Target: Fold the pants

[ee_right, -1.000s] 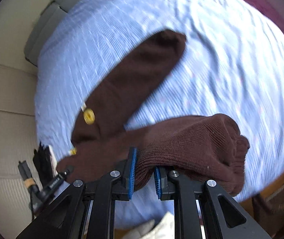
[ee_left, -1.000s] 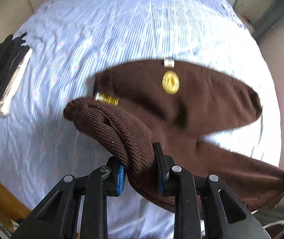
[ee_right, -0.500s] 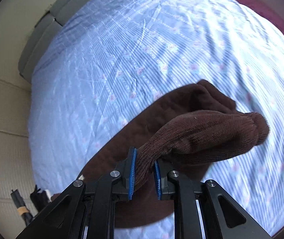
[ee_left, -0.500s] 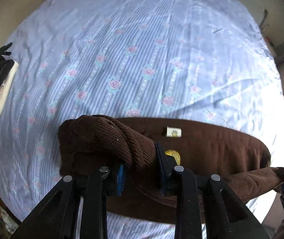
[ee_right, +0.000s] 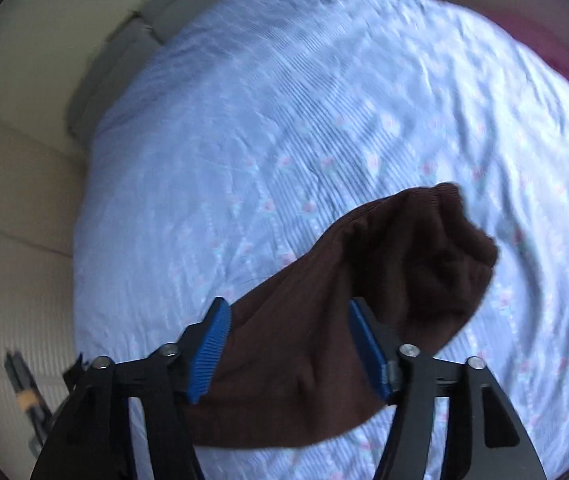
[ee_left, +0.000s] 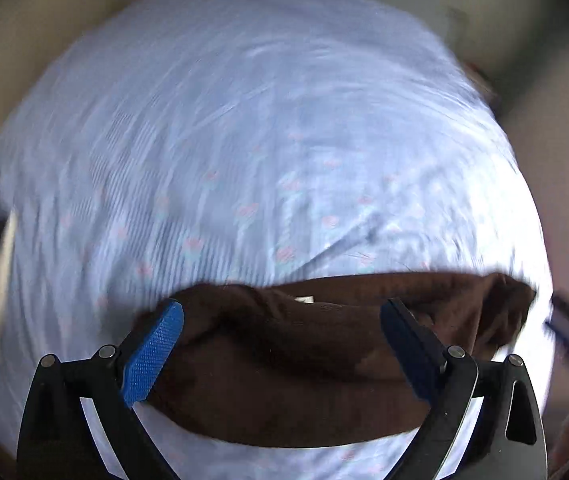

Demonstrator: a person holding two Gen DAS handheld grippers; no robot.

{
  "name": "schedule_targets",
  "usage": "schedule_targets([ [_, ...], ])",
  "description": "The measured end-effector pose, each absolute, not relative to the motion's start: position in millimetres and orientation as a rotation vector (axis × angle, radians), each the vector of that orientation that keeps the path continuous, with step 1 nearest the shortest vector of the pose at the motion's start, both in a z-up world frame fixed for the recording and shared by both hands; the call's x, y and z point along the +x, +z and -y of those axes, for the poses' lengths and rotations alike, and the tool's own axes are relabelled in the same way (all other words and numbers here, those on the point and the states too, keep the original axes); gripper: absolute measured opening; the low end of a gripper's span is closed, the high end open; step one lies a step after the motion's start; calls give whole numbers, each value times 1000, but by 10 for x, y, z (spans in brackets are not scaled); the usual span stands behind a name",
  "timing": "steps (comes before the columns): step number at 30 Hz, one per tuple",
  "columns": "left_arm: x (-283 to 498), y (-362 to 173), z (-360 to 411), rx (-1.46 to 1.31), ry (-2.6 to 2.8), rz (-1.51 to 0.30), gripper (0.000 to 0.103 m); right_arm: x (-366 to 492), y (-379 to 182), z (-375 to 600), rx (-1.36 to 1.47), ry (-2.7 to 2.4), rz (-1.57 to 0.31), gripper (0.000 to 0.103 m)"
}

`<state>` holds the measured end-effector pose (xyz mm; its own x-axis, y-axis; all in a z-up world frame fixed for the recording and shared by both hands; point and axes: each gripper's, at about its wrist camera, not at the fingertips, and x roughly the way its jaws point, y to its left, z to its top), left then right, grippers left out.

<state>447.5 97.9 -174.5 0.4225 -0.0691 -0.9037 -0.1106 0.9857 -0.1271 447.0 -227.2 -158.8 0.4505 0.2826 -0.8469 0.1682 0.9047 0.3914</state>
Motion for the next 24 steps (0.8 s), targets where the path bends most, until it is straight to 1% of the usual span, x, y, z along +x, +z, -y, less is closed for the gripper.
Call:
schedule_targets([
  [1,4499,-1718,-889,-95,-35,-1122,100,4354,-1555,2312,423,51,-1092,72],
  [3,4559,-1725,-620,118,-186,-1096,100,4147,-1580,2437,366,-6,-1072,73],
  [6,4686,-1848,-237,339,-361,-1112,100,3958,-1808,2691,351,-83,-1128,73],
  [11,4905,-2310,252,509,-515,-1249,98,3914,-2219,3102,420,-150,-1167,73],
  [13,4939,-2526,358,549,-508,-1293,86,4000,-2334,3236,439,-175,-1173,73],
  [14,4958,-2608,382,556,-499,-1313,84,4040,-2376,3270,442,-177,-1173,73],
  [15,4978,-2682,402,555,-490,-1332,79,4091,-2417,3300,439,-190,-1181,73],
  [16,4985,-2736,415,549,-487,-1348,65,4137,-2457,3315,436,-198,-1189,73],
  [17,4979,-2761,418,537,-489,-1353,57,4201,-2468,3328,432,-188,-1187,73],
  [18,4964,-2774,406,536,-482,-1350,43,4243,-2473,3325,423,-181,-1182,72],
  [19,4958,-2766,388,529,-472,-1345,37,4280,-2472,3315,412,-177,-1178,72],
  [20,4964,-2746,352,508,-467,-1341,32,4330,-2474,3302,400,-168,-1170,72],
  [23,5037,-2695,254,442,-423,-1343,32,4497,-2521,3244,363,-144,-1164,70],
  [24,5056,-2686,233,427,-407,-1342,32,4569,-2573,3220,358,-141,-1177,66],
])
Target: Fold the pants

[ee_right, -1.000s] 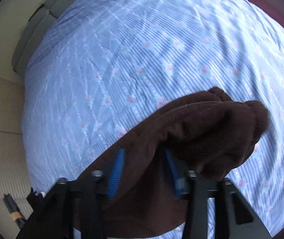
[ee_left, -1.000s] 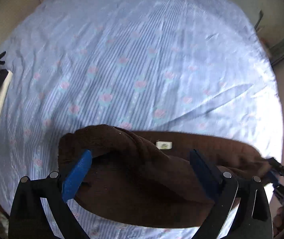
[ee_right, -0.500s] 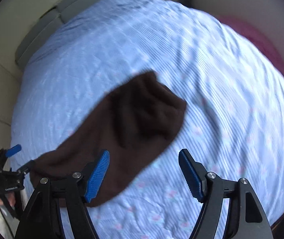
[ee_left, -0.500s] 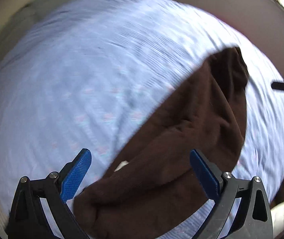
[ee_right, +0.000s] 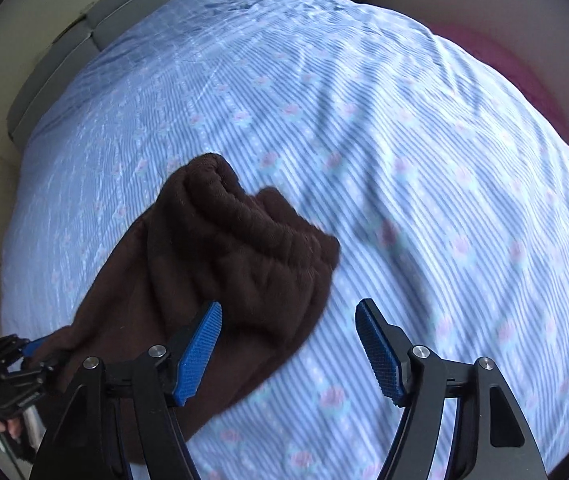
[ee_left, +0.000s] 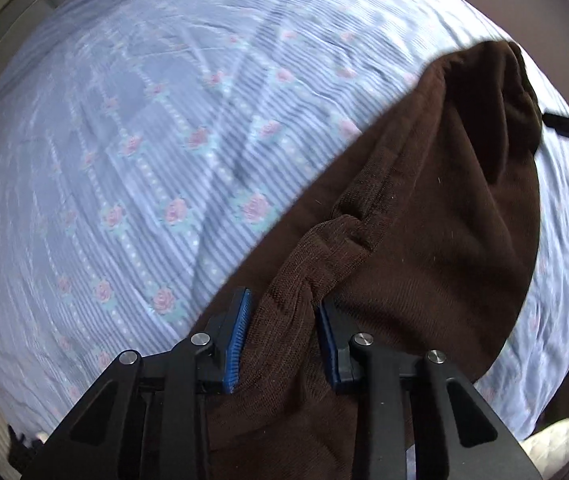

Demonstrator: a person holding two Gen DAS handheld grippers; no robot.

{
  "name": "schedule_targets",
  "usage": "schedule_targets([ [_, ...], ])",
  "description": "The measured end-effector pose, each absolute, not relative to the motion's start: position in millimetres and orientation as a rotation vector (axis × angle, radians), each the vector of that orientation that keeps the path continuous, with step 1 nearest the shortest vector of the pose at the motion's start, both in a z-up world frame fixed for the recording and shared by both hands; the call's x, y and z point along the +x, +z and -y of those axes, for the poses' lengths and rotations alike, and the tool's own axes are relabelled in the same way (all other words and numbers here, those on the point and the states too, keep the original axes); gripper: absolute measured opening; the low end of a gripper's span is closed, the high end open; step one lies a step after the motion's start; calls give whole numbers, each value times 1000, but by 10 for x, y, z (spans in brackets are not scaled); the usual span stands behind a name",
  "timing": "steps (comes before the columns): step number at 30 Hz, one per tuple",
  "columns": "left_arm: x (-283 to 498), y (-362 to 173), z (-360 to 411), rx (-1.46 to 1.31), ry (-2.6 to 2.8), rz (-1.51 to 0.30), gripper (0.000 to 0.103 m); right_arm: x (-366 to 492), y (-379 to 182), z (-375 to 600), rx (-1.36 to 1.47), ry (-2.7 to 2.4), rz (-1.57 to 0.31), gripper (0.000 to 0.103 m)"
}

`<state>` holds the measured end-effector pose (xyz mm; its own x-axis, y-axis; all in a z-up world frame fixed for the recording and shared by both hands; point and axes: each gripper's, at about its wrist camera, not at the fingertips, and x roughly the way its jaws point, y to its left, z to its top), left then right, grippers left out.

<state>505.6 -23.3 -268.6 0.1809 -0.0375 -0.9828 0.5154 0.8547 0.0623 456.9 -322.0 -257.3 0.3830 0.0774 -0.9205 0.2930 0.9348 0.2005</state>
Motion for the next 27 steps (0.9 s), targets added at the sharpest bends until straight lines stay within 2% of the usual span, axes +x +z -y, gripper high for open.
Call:
schedule_targets([
  [3,5137,-2677,175,382,-353,-1344,31,4747,-2746,3250,393,-135,-1226,57],
  [4,5152,-2695,167,371,-343,-1352,31,4779,-2803,3268,412,-144,-1242,45],
  [6,5151,-2713,167,370,-326,-1356,31,4802,-2860,3324,438,-188,-1265,27],
  [7,5159,-2725,182,375,-317,-1354,31,4779,-2829,3359,460,-204,-1258,22],
  [9,5189,-2757,224,376,-300,-1356,33,4657,-2665,3442,512,-247,-1201,16],
  [11,5213,-2815,275,357,-291,-1357,36,4601,-2617,3471,504,-297,-1201,16],
  [14,5260,-2869,322,362,-223,-1370,46,4665,-2684,3429,446,-302,-1260,21],
  [17,5209,-2702,268,306,-147,-1327,61,4613,-2410,3225,307,-304,-1213,31],
  [19,5053,-2450,154,240,-130,-1250,73,4464,-2082,3039,206,-304,-1130,61],
  [21,4853,-2204,-7,196,-127,-1178,81,4294,-1819,2850,162,-280,-1065,76],
  [23,4593,-1973,-263,161,-115,-1114,82,4164,-1675,2641,154,-191,-1055,77],
  [27,4182,-1847,-950,81,-26,-1072,87,3946,-1658,2018,129,15,-1112,77],
])
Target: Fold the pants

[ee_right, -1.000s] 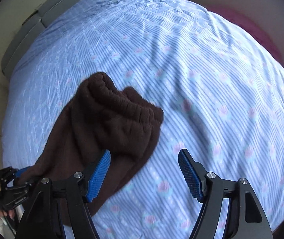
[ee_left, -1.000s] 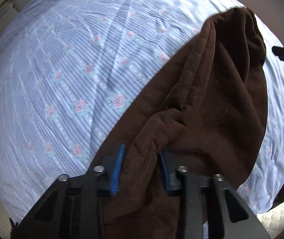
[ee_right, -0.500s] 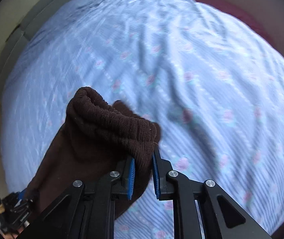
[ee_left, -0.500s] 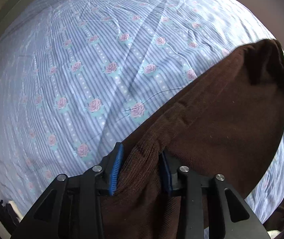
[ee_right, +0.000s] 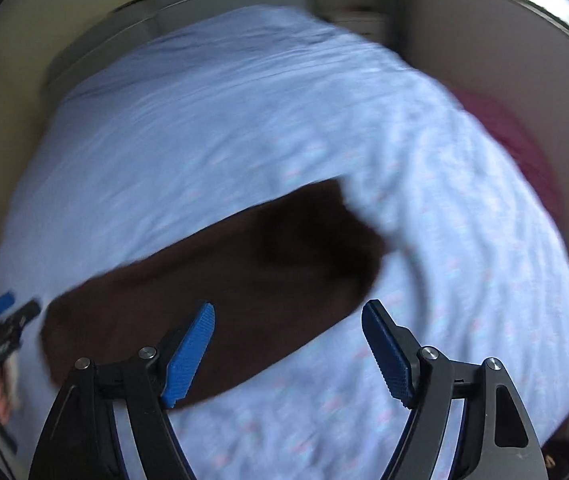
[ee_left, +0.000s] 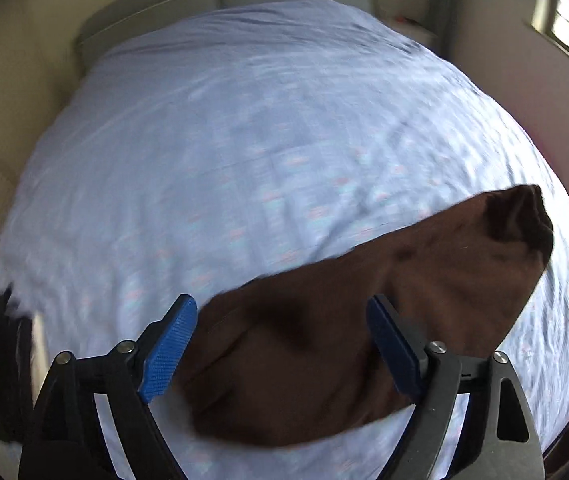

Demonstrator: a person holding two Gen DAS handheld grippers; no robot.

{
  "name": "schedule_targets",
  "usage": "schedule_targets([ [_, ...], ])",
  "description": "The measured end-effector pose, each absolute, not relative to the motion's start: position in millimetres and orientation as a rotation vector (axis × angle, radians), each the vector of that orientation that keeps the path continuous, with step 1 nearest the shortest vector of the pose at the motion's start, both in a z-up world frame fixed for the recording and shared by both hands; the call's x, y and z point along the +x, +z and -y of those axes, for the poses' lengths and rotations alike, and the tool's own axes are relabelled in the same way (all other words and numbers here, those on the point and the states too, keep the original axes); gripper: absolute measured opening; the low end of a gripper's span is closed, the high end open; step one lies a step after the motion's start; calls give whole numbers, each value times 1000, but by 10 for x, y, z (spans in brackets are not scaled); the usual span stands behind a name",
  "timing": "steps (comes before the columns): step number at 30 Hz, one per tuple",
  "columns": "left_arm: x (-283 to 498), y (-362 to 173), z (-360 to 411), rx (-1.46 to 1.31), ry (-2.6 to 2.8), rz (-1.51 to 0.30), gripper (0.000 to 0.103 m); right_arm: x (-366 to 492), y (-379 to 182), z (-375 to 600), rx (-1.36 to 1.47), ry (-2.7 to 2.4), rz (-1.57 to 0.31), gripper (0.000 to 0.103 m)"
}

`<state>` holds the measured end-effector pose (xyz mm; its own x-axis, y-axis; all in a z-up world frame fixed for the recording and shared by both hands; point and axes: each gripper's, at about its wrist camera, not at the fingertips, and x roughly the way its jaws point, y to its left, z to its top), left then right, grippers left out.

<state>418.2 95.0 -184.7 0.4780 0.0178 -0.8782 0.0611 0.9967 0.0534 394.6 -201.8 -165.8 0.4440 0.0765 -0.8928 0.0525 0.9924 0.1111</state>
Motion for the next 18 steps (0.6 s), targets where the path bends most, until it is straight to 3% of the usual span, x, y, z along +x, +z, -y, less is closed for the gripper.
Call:
schedule_targets([
  [3,4029,-1985,-1489,-1,16,-1120,87,3805,-1819,1552,72,116,-1167,77],
  [8,3928,-2330,-2227,-317,-19,-1188,77,3746,-2136,851,51,252,-1267,77],
  [14,4047,-2834,-2271,-516,-91,-1276,66,3655,-2314,691,77,222,-1326,77],
  [18,4095,-3030,-2160,-522,-119,-1301,66,3549,-2444,765,98,164,-1383,77],
])
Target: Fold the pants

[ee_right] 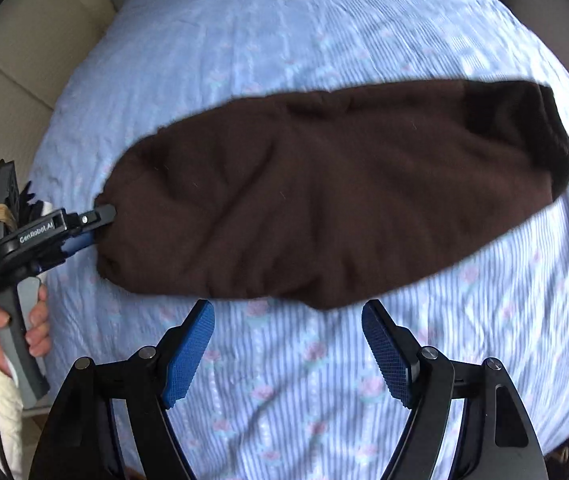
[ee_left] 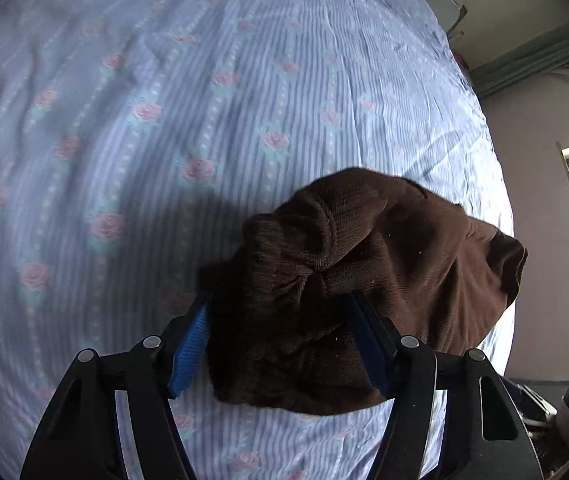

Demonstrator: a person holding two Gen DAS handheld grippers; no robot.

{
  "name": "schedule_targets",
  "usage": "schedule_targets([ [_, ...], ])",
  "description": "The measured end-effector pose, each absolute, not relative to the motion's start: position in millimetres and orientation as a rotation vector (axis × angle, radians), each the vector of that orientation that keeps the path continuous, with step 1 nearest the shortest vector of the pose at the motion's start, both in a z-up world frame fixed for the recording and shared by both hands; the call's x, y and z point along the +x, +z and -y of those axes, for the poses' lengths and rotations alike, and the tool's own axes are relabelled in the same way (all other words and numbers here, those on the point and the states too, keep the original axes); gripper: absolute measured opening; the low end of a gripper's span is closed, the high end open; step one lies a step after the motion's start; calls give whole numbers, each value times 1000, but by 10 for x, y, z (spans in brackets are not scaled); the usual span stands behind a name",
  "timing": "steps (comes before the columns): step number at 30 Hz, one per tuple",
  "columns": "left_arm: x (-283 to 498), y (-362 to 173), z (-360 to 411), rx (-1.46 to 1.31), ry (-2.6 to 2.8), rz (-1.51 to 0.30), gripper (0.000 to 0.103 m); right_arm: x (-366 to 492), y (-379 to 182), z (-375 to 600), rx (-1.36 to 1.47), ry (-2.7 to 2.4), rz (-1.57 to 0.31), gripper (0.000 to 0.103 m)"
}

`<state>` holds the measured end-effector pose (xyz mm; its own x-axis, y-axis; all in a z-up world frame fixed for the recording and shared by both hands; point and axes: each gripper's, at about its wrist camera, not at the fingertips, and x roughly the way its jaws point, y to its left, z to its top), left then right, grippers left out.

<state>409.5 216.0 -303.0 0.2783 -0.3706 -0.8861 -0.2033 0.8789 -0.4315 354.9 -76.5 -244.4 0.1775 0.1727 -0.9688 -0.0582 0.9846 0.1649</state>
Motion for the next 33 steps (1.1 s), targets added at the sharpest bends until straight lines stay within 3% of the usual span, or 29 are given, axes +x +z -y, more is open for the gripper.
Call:
schedule_targets([
  [8,4384,-3136,-1947,-424,-142,-1292,74,3326,-2443,683,89,124,-1405,77],
  [9,4397,-3161,-1945,-428,-133,-1296,61,3331,-2424,676,93,121,-1403,77],
  [11,4391,-3126,-1953,-453,-100,-1292,48,3319,-2399,683,100,115,-1396,77],
  [13,4268,-2945,-2018,-497,-80,-1256,28,3298,-2380,710,112,121,-1387,77],
  [18,3931,-2605,-2133,-522,-79,-1203,27,3256,-2407,837,100,139,-1363,77],
  [23,4083,-2924,-2057,-412,-26,-1261,39,3351,-2584,867,65,122,-1383,77],
  [27,4200,-2856,-2084,-294,70,-1238,67,3434,-2641,858,73,140,-1396,77],
  [29,4099,-2686,-2130,-292,64,-1209,68,3443,-2660,863,72,156,-1401,77],
  [31,3882,-2530,-2189,-278,100,-1162,83,3415,-2692,905,83,168,-1411,77],
  [33,3645,-2482,-2248,-329,95,-1140,86,3379,-2728,927,96,172,-1423,77],
])
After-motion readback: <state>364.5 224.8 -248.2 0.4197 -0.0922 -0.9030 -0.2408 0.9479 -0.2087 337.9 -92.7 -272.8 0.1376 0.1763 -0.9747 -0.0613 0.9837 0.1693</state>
